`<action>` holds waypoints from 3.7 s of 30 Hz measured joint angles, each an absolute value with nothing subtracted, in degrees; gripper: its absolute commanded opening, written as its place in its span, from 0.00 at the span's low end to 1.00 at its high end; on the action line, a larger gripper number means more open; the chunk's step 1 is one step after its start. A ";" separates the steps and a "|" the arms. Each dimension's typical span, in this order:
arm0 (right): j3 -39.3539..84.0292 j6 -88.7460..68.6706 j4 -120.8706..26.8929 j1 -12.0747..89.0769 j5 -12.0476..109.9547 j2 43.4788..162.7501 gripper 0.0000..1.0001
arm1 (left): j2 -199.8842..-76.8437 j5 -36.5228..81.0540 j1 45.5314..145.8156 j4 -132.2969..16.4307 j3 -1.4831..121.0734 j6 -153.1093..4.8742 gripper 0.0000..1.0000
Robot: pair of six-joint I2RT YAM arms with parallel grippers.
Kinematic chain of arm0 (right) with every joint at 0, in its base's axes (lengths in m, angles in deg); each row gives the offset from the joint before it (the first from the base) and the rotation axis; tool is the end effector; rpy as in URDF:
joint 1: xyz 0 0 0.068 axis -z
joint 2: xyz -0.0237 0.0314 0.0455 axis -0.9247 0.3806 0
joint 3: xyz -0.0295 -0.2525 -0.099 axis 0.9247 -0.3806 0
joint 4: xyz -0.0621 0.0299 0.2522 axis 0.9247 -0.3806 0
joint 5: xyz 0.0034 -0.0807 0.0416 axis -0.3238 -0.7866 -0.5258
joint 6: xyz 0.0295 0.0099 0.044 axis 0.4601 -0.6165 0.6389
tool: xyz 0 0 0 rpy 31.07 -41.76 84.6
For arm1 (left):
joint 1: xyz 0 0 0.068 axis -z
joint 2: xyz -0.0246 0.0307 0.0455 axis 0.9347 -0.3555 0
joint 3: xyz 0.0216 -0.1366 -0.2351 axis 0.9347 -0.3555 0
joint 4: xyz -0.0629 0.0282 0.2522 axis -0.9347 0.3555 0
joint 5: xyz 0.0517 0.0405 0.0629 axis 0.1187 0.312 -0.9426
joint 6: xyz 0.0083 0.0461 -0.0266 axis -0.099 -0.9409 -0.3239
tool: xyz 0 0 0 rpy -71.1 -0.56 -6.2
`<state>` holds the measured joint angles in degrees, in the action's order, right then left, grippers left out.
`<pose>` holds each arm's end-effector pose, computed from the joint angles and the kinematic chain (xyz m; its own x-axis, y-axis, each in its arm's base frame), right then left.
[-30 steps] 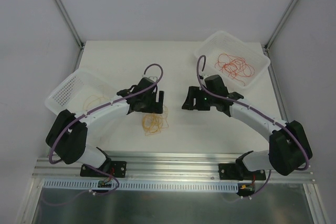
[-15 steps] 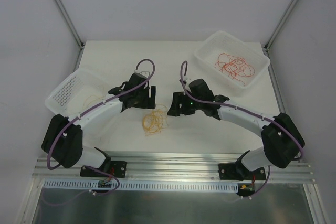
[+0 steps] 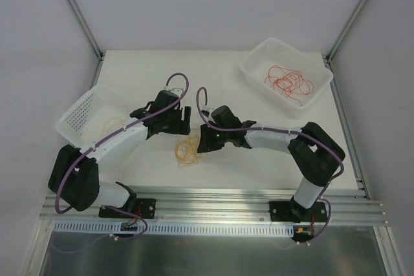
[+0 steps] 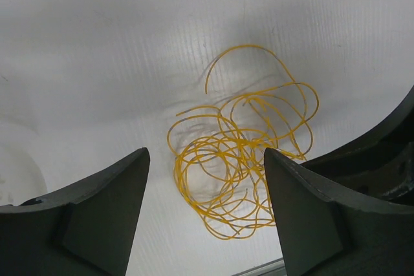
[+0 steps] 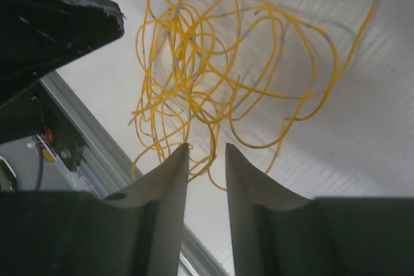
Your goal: Untangle the cables
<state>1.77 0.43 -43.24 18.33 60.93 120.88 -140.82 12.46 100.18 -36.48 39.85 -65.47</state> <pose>0.2261 0.2812 0.1782 -0.6670 -0.3463 -0.6597 -0.7144 0.5487 0.4342 0.2481 -0.1479 0.2422 -0.7410 0.0421 -0.6702 0.2584 0.9391 -0.2267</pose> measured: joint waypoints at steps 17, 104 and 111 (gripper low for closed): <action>-0.70 -16.99 -56.85 29.56 61.67 113.08 0.01 | -144.17 23.85 99.83 -37.74 39.13 -69.16 0.72; 3.32 -12.47 -85.51 61.04 52.30 83.70 0.01 | -131.32 21.21 105.45 -25.66 62.21 -69.27 0.03; 6.27 -14.96 -85.18 57.83 55.64 80.95 0.01 | -138.09 23.20 111.15 -28.89 57.19 -67.48 0.48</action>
<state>6.27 -14.96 -85.18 57.83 55.64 80.95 -138.09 23.20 111.15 -28.89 57.19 -67.48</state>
